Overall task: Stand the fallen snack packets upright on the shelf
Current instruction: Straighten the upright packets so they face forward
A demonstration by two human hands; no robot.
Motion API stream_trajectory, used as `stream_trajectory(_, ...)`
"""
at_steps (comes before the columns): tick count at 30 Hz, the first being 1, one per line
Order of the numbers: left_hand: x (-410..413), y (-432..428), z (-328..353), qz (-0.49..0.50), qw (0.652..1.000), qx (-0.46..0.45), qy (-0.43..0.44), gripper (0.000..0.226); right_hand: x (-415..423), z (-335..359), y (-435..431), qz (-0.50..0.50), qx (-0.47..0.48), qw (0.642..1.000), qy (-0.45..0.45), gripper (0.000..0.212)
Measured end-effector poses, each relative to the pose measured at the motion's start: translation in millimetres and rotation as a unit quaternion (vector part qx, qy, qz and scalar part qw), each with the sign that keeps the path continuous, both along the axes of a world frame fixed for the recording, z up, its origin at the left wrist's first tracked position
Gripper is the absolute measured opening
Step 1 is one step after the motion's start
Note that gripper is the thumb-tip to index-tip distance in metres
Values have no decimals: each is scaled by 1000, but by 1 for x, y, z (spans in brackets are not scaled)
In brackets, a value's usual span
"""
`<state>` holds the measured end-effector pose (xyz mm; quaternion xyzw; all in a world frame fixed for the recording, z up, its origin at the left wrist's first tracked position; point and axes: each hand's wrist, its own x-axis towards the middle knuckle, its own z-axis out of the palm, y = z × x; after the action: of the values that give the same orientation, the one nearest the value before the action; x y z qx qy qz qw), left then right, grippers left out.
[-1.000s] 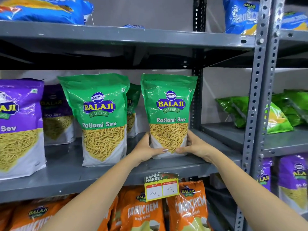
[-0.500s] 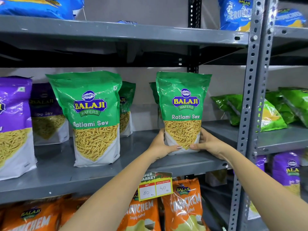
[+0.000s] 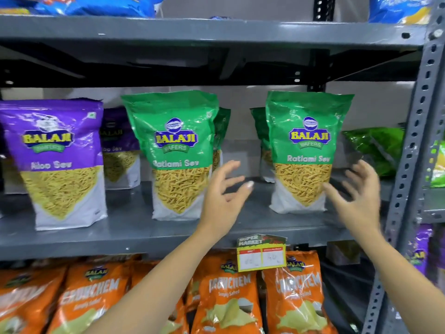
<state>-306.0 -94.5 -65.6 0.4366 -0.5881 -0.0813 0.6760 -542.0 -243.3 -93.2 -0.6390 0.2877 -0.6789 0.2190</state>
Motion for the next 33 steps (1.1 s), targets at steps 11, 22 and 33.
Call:
stream_trajectory(11, 170, 43, -18, 176, 963, 143, 145, 51, 206, 13, 77, 211, 183, 936, 214, 112)
stream_trajectory(22, 157, 51, -16, 57, 953, 293, -41, 62, 230, 10, 80, 255, 169, 918, 253, 101)
stream_trajectory(33, 125, 35, -10, 114, 939, 293, -142, 61, 186, 12, 60, 255, 179, 915, 256, 110)
